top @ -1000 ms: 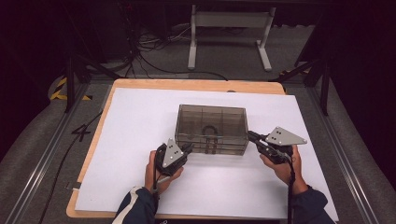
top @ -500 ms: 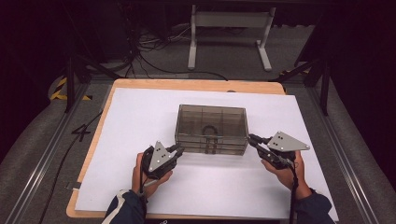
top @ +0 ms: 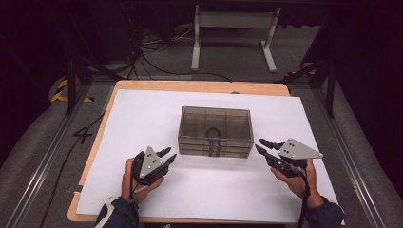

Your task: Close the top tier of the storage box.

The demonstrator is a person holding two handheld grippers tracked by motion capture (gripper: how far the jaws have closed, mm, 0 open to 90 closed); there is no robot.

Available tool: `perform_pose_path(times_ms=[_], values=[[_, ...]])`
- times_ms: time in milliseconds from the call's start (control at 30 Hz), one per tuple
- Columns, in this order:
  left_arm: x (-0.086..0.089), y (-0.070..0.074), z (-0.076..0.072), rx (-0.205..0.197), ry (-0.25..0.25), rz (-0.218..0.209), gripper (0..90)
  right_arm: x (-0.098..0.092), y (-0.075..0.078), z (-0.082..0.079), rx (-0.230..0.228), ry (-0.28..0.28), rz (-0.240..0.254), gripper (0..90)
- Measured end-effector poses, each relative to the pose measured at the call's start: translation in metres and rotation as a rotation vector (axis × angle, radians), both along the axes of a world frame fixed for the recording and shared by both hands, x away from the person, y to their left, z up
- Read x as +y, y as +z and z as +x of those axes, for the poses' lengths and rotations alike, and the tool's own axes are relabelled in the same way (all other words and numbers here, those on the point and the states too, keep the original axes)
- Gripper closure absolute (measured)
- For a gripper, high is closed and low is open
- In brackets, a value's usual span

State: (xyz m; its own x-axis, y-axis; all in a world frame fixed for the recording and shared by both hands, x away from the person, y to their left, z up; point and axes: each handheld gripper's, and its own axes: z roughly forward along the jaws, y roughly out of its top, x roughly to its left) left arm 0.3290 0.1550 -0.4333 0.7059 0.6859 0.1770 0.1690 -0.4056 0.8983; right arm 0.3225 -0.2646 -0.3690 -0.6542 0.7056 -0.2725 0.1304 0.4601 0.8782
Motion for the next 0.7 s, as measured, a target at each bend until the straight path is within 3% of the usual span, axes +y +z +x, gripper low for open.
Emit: perform_pose_path(times_ms=[333,700], values=[[0.014,-0.004,-0.002,0.002,0.037,0.021,55.3,-0.005,-0.007,-0.011,0.01,-0.005,0.003,59.7],[0.03,-0.009,-0.004,0.029,0.075,0.033,38.7,-0.014,-0.02,-0.019,0.016,-0.01,-0.002,48.1]])
